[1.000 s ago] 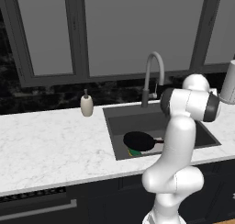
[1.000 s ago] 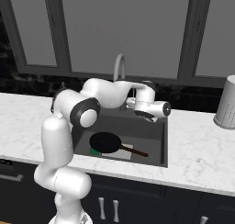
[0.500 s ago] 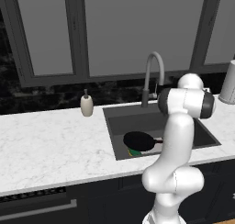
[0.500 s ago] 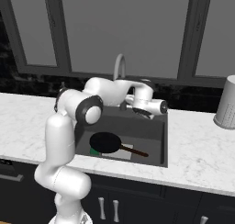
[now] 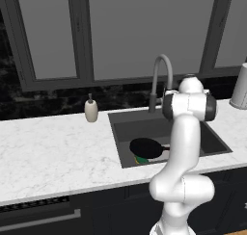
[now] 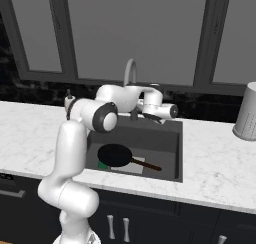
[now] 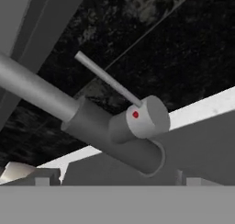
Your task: Pick the pan and sponge and place them into the sink. Then turn on the water.
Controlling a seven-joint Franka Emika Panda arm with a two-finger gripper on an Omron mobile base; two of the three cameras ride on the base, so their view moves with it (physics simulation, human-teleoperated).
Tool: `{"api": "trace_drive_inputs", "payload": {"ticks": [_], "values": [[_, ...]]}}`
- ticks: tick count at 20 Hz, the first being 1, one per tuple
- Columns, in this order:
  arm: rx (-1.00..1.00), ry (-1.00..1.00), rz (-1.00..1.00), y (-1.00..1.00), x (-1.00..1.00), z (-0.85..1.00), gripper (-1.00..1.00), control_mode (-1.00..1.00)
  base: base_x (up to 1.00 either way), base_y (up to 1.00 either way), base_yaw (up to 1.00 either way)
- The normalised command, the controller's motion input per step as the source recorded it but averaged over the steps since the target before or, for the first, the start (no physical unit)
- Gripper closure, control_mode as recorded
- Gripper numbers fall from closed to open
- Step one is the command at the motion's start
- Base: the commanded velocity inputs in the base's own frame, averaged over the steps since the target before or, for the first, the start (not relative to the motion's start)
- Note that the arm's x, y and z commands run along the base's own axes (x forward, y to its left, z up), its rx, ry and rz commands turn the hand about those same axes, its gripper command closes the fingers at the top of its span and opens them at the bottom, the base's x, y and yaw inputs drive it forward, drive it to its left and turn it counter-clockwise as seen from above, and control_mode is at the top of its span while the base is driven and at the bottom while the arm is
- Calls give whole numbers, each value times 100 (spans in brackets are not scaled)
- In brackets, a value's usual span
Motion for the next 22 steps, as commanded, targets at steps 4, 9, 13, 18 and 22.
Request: {"api": "trace_drive_inputs", "payload": {"ticks": [4,9,13,18,22], "values": [[0,0,0,0,63,-24,-100,-100,0,0,0],[0,0,0,-1,55,-17,-100,-100,0,0,0],[0,0,0,-9,44,-12,-100,-100,0,0,0],[0,0,0,-1,31,-18,-100,-100,0,0,0],[0,0,0,0,3,-3,-100,-100,0,0,0]]}}
